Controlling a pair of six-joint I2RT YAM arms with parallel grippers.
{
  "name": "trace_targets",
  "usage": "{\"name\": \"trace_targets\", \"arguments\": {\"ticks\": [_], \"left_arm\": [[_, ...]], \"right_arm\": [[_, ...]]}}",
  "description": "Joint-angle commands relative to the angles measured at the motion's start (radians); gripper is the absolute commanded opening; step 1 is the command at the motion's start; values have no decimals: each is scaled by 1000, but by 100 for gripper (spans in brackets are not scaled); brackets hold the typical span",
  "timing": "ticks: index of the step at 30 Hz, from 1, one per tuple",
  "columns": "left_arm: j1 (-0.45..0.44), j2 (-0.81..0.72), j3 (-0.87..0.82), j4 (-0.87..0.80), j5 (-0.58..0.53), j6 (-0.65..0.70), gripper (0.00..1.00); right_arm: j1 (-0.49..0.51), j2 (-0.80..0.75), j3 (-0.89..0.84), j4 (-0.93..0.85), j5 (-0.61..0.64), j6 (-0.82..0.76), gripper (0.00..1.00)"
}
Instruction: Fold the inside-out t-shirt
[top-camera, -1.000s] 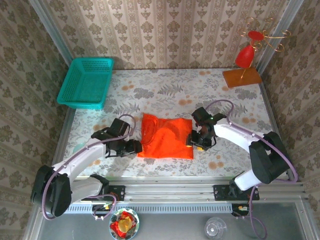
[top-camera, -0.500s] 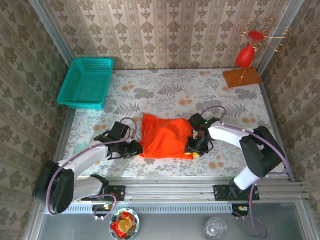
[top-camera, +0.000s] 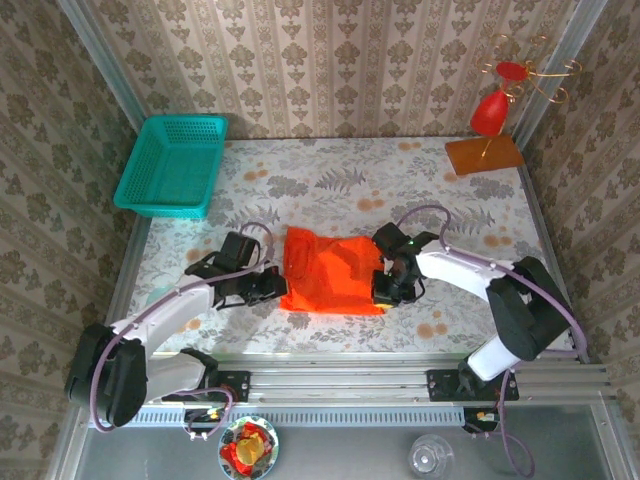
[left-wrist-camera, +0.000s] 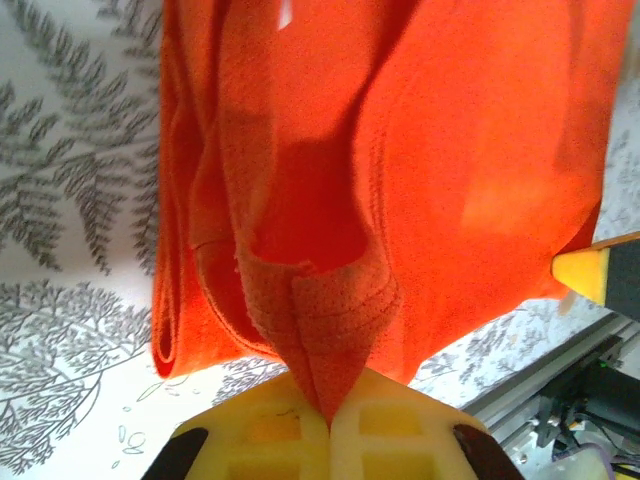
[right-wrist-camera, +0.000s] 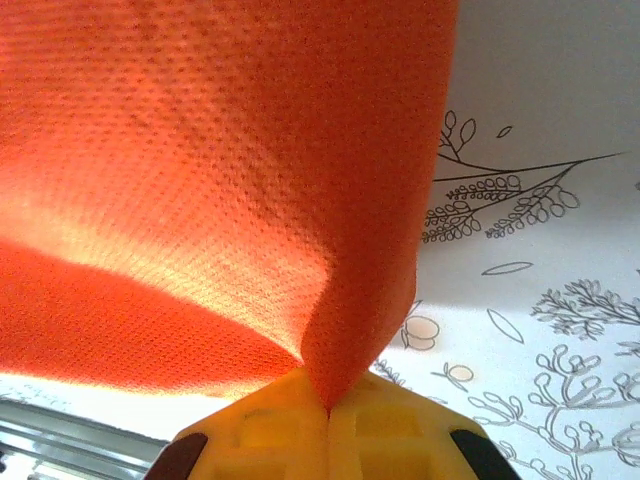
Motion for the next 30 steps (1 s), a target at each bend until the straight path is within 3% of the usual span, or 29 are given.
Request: {"name": "trace_targets", "arguments": {"ticks": [1,15,18,21,25,30], "left_arm": [[6,-22,39,-2,6,23,0],[8,195,-137,100,-94,70,3],[7,163,-124,79,-97,67,10],[13,90,-73,-13,-146,89,24],[65,26,19,-106,-163,134,35],[129,98,135,-84,-96,193,45]], "right_arm": [[-22,-49,-64,-2,31,35,0],[-36,5,-178,94,19,66,0],[-37,-16,-169,78,16,56,7],[-36,-45,-147,34,24,40,20],[-54,-84,-86,-42,56,8,32],[-134,-85,-3,-62,54,-56,39]]}}
